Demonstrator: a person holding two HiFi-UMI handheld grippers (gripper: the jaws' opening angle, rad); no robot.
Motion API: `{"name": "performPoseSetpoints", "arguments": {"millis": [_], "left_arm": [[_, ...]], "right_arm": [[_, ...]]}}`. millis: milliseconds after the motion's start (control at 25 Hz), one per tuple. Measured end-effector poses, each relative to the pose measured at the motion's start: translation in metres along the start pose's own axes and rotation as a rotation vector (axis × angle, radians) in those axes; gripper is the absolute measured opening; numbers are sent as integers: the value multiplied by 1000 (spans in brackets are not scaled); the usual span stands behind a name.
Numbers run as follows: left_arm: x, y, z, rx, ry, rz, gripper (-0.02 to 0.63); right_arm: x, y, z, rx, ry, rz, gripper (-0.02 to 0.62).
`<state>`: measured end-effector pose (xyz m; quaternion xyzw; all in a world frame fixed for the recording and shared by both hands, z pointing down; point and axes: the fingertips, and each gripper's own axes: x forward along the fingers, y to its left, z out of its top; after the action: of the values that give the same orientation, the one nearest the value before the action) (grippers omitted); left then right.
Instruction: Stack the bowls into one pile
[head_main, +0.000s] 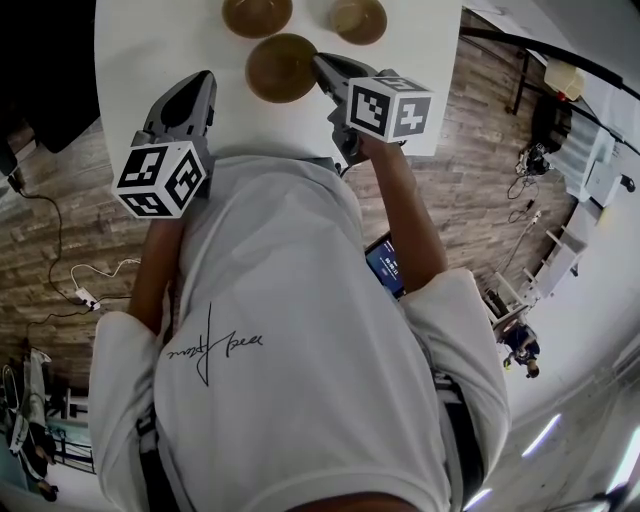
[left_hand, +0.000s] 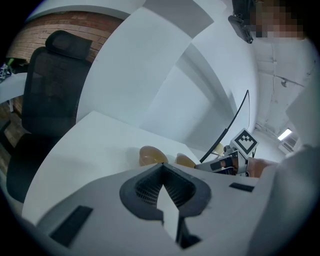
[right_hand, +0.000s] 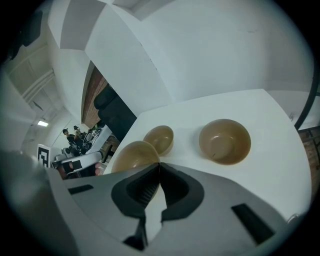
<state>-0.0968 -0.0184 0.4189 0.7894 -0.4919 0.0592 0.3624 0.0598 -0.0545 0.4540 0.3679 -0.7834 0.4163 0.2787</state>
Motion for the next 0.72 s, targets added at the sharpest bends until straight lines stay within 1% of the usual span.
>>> {"name": "performPoseSetpoints", "arguments": {"millis": [720], "left_arm": [[1, 12, 1, -21, 0, 16, 3]], "right_arm": [[3, -7, 42, -12, -51, -15, 17]]}}
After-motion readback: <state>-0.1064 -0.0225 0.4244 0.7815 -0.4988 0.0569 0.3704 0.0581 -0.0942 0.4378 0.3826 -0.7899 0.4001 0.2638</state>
